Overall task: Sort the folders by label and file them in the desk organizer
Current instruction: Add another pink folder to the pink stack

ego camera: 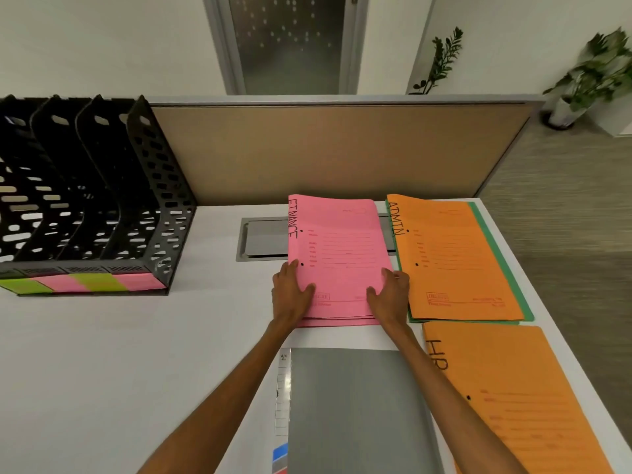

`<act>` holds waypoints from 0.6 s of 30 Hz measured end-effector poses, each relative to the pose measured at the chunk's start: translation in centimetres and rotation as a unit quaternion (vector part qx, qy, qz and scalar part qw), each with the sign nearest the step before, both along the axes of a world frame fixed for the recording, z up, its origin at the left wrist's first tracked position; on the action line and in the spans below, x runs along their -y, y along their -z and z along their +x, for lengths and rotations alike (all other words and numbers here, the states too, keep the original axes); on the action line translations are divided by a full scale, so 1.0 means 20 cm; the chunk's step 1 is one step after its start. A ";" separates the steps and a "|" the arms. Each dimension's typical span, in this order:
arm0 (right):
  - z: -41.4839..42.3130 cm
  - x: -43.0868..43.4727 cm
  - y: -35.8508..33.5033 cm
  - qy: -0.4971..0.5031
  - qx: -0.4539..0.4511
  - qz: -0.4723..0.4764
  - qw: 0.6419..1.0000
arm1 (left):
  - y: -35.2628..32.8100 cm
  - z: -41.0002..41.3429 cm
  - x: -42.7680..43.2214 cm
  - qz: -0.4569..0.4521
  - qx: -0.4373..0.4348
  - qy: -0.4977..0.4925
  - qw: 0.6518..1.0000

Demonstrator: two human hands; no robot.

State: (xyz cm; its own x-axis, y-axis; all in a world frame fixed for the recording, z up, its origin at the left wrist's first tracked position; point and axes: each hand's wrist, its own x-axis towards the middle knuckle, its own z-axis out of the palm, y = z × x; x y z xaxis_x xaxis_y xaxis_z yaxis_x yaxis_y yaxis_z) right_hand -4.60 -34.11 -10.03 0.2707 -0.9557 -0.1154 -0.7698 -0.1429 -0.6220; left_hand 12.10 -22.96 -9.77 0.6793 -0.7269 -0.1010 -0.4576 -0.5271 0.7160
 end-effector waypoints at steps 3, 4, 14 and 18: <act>0.01 -0.03 0.01 -0.013 -0.046 0.000 0.999 | -0.01 0.01 -0.01 0.025 0.013 0.019 0.999; 0.01 -0.04 0.01 -0.015 -0.056 0.000 0.998 | -0.01 0.01 -0.02 0.035 0.016 0.027 0.999; 0.00 -0.06 0.01 -0.060 -0.113 0.004 0.992 | -0.06 0.03 -0.07 0.086 0.012 0.091 0.992; 0.01 -0.09 -0.02 -0.080 -0.118 0.004 0.990 | -0.08 0.01 -0.14 0.051 -0.029 0.038 0.998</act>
State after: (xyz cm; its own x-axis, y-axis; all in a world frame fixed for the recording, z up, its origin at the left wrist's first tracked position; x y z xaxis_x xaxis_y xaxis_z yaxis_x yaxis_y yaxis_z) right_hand -4.38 -32.35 -9.57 0.3839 -0.9014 -0.2003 -0.8614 -0.2715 -0.4292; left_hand 12.23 -20.12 -8.07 0.6141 -0.7595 -0.2146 -0.4576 -0.5641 0.6873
